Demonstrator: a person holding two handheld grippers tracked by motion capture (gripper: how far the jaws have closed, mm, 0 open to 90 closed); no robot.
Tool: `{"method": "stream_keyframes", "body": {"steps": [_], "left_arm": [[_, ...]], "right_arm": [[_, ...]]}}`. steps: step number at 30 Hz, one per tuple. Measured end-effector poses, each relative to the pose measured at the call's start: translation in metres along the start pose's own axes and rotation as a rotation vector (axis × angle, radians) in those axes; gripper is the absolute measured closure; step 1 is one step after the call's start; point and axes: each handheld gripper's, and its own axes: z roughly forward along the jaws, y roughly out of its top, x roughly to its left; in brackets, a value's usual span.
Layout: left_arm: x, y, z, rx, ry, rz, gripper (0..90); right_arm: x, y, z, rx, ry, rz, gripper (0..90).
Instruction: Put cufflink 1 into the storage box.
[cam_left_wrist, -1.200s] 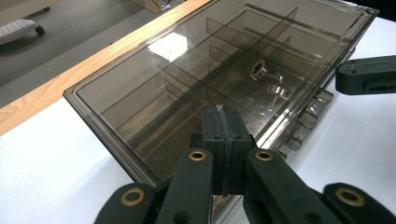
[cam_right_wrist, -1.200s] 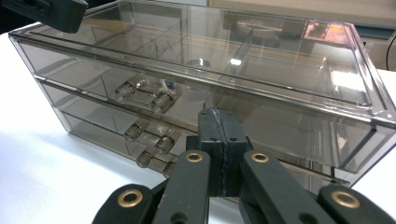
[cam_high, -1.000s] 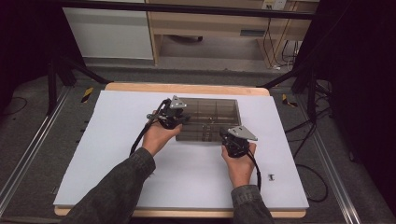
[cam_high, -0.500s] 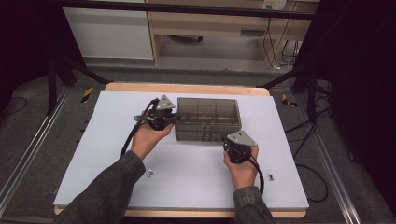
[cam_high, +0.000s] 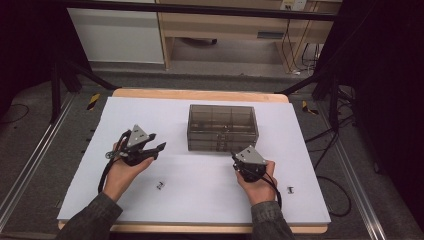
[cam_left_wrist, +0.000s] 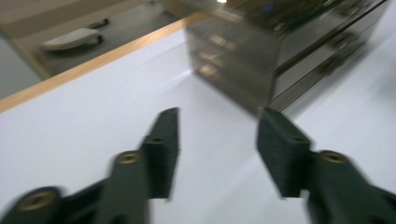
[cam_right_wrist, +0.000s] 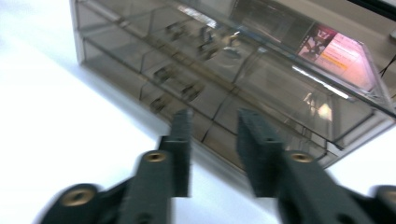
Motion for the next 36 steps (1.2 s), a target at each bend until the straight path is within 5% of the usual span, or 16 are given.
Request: {"method": "stream_keyframes", "body": {"steps": [5,13,24,36], "left_arm": [[0.0,-0.033,-0.014,-0.002,0.067,-0.004,23.5],[0.014,-0.051,-0.023,0.03,0.112,-0.012,9.2],[0.026,-0.065,-0.047,-0.004,0.115,-0.019,6.2],[0.022,-0.072,-0.039,0.015,0.134,-0.005,6.2]], "right_arm": [[0.01,0.002,0.003,0.025,0.004,-0.081,46.3],[0.024,0.007,0.003,0.045,-0.051,-0.224,30.4],[0.035,0.009,0.006,0.074,-0.13,-0.447,44.8],[0.047,0.01,0.01,0.109,-0.19,-0.579,49.2]]}}
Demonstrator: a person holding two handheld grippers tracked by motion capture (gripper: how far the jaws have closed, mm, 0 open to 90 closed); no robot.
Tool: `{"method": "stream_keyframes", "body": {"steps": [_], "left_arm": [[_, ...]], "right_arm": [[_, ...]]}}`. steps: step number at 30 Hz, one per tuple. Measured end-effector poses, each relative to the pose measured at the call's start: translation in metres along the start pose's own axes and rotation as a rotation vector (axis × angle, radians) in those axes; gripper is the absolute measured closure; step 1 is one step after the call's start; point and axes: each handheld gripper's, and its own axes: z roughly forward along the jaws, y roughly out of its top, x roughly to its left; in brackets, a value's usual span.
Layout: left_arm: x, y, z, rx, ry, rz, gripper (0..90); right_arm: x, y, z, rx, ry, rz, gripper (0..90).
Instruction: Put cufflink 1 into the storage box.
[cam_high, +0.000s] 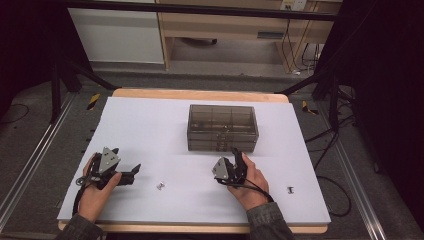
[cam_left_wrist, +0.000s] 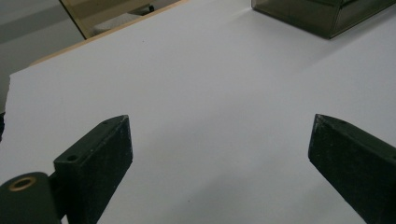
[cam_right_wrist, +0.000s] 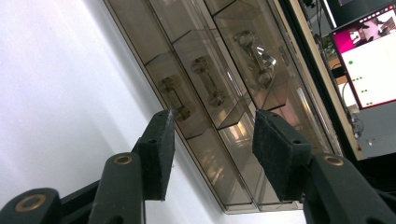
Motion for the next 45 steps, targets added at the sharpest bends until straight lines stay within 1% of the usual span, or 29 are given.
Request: {"method": "stream_keyframes", "body": {"steps": [1,2,3,4,5,8,9,16,18,20,23,27,28,30,32,34,36,37,42,44,45], "left_arm": [[0.0,0.0,0.0,0.0,0.0,0.0,6.2],[0.002,-0.001,0.001,0.0,0.005,-0.005,6.2],[0.002,-0.001,0.001,0.0,0.005,-0.005,6.2],[0.003,-0.001,0.001,0.001,0.01,-0.007,6.3],[0.003,-0.002,0.001,0.001,0.01,-0.008,6.3],[0.004,-0.002,0.002,0.002,0.01,-0.007,6.3],[0.003,-0.002,0.002,0.003,0.01,-0.007,6.3],[0.002,-0.003,0.004,0.014,-0.002,0.001,6.7],[0.001,-0.003,0.004,0.016,-0.002,0.004,6.7],[0.002,-0.003,0.004,0.014,0.0,0.005,6.7],[0.002,-0.003,0.003,0.014,0.001,0.005,6.7],[0.002,-0.002,0.003,0.012,0.005,0.005,6.7],[0.002,-0.002,0.003,0.012,0.005,0.006,6.7],[0.002,-0.002,0.003,0.013,0.004,0.007,6.7],[0.002,-0.002,0.003,0.013,0.005,0.009,6.7],[0.001,-0.002,0.003,0.014,0.006,0.01,6.7],[0.001,-0.002,0.004,0.016,0.002,0.01,6.8],[0.001,-0.002,0.004,0.016,0.0,0.01,6.9],[0.0,-0.002,0.004,0.017,-0.002,0.016,6.9],[0.0,-0.001,0.004,0.016,0.0,0.019,7.2],[0.0,-0.002,0.004,0.015,-0.001,0.019,7.8]], "right_arm": [[0.0,0.0,0.0,0.0,0.0,0.0,49.2],[0.001,0.0,0.001,0.003,-0.007,-0.019,49.8],[0.001,0.001,0.001,0.007,-0.01,-0.02,49.8],[0.001,0.001,0.002,0.007,-0.015,-0.037,49.9],[0.002,0.002,0.002,0.01,-0.022,-0.044,50.0],[0.007,0.005,0.004,0.015,-0.044,-0.101,50.7],[0.007,0.006,0.004,0.014,-0.046,-0.132,50.9],[0.014,0.012,0.014,0.03,-0.075,-0.241,53.5],[0.017,0.015,0.018,0.04,-0.089,-0.282,53.8],[0.021,0.018,0.021,0.028,-0.088,-0.313,55.0],[0.024,0.02,0.025,0.031,-0.095,-0.362,57.2],[0.023,0.019,0.031,0.037,-0.105,-0.368,62.0],[0.023,0.019,0.032,0.046,-0.107,-0.374,62.6],[0.024,0.018,0.034,0.041,-0.111,-0.392,62.9],[0.025,0.019,0.035,0.036,-0.111,-0.398,63.1],[0.025,0.02,0.036,0.025,-0.109,-0.395,65.7],[0.024,0.02,0.038,0.014,-0.114,-0.387,66.4],[0.024,0.02,0.038,0.025,-0.116,-0.388,66.7],[0.025,0.019,0.04,0.023,-0.124,-0.392,67.4],[0.026,0.02,0.042,0.015,-0.134,-0.404,69.2],[0.026,0.02,0.041,0.024,-0.133,-0.415,69.4]]}}
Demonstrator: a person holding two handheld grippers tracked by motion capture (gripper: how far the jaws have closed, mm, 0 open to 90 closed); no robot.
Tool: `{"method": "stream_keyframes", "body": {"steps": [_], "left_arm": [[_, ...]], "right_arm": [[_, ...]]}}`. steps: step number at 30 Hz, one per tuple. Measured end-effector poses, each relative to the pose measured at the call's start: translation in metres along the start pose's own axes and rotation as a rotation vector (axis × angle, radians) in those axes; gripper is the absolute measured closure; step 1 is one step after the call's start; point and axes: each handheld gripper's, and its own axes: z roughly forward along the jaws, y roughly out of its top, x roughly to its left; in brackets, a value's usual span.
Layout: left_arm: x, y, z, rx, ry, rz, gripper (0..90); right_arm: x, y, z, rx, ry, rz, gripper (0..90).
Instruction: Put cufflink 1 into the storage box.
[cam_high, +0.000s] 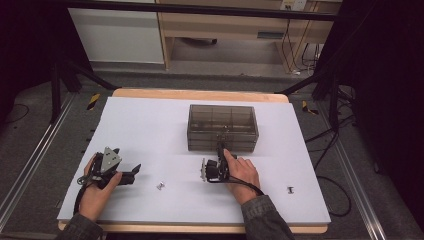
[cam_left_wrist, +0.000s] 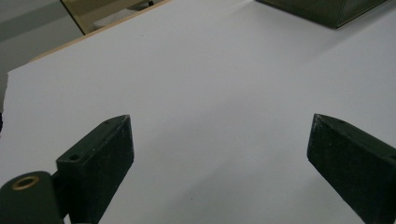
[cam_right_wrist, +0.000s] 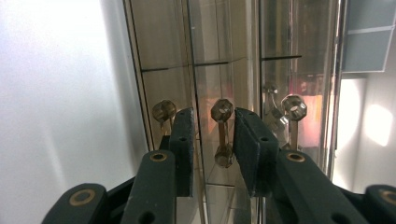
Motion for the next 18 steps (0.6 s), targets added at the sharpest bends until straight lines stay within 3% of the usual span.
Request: {"method": "stream_keyframes", "body": {"steps": [8,18], "left_arm": [[-0.0001,0.0002,-0.0004,0.0,-0.006,0.005,8.4],[-0.0003,0.0003,0.0,0.002,-0.013,0.008,9.0]], "right_arm": [[0.0044,-0.0001,0.0014,0.002,-0.041,-0.038,73.3],[0.0061,-0.0011,0.0027,0.01,-0.073,-0.039,80.1]]}}
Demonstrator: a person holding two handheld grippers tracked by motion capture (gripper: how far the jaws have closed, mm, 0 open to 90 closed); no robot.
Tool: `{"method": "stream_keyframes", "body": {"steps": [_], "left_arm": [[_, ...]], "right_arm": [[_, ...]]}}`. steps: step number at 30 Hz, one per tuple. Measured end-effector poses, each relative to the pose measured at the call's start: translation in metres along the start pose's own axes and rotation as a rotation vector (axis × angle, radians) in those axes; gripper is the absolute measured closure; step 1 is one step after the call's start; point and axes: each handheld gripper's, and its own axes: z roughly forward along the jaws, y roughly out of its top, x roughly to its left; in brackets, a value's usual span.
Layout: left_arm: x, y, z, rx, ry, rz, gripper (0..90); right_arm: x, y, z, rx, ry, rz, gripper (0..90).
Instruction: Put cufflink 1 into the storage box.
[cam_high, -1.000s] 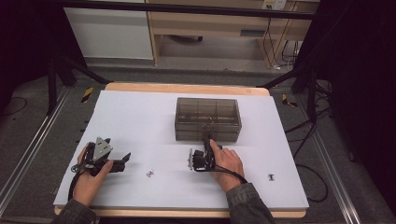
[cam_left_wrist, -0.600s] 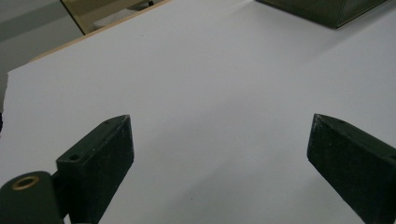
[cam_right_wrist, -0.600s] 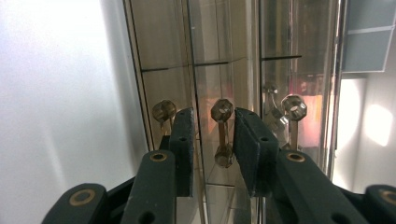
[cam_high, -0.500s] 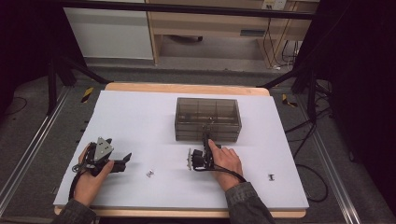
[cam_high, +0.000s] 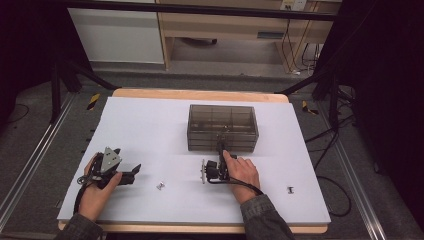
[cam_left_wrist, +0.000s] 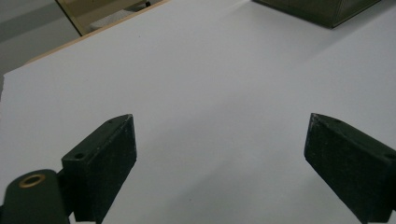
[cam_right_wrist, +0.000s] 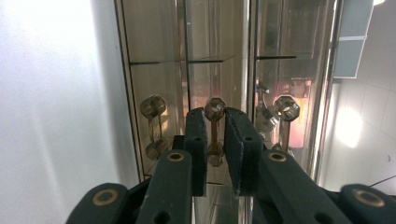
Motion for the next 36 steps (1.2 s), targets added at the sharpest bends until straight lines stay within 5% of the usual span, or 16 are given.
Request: {"method": "stream_keyframes", "body": {"steps": [16,26,36], "left_arm": [[-0.001,0.0,0.0,0.003,-0.002,0.008,9.0],[-0.001,0.001,-0.001,-0.003,-0.003,0.005,9.0],[-0.003,0.0,0.0,0.0,-0.012,0.004,8.9]], "right_arm": [[0.0,0.002,-0.004,-0.005,-0.008,-0.021,81.4],[0.004,0.002,-0.021,-0.005,-0.001,-0.006,81.1],[-0.006,-0.004,-0.037,0.004,0.057,0.183,62.6]]}}
